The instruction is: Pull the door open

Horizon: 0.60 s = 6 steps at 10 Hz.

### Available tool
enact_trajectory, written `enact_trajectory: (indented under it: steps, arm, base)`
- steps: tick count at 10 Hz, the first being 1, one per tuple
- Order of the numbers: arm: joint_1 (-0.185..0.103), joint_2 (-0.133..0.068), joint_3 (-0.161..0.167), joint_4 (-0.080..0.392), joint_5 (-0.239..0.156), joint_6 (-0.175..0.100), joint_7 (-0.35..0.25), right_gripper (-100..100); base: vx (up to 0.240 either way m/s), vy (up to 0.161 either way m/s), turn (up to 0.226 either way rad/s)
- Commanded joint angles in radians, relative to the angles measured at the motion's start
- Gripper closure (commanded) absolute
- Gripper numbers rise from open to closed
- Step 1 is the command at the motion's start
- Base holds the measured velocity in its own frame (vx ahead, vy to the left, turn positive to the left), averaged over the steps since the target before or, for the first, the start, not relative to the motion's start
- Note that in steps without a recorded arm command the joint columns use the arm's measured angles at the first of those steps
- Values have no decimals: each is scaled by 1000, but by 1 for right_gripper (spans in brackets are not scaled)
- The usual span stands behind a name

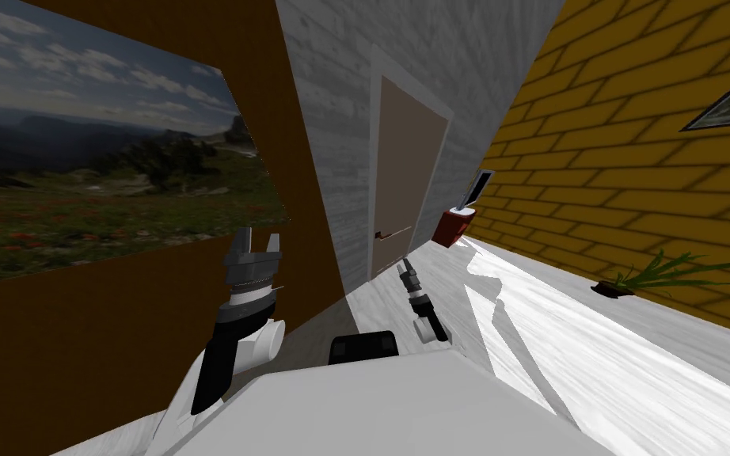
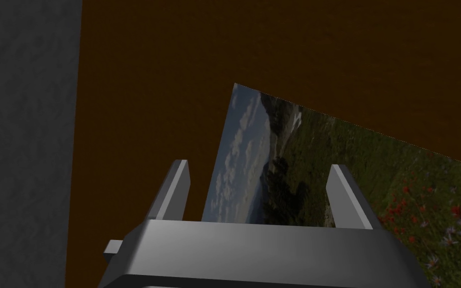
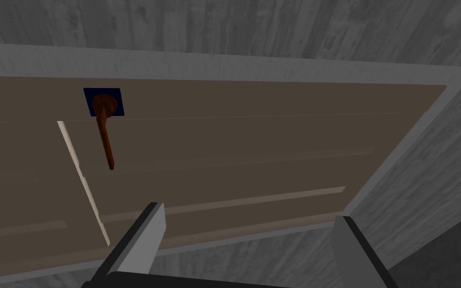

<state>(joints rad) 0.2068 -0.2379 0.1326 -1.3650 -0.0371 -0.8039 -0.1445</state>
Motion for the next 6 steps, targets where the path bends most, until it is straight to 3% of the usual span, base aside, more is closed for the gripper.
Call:
enact_trajectory:
  steps: [1, 6]
  arm:
    - [-12, -8, 4, 38, -3, -7, -11, -100]
    - [-50, -34, 16, 162, -13, -36, -43, -100]
  base:
    - [77, -68, 112]
    - [78, -64, 122]
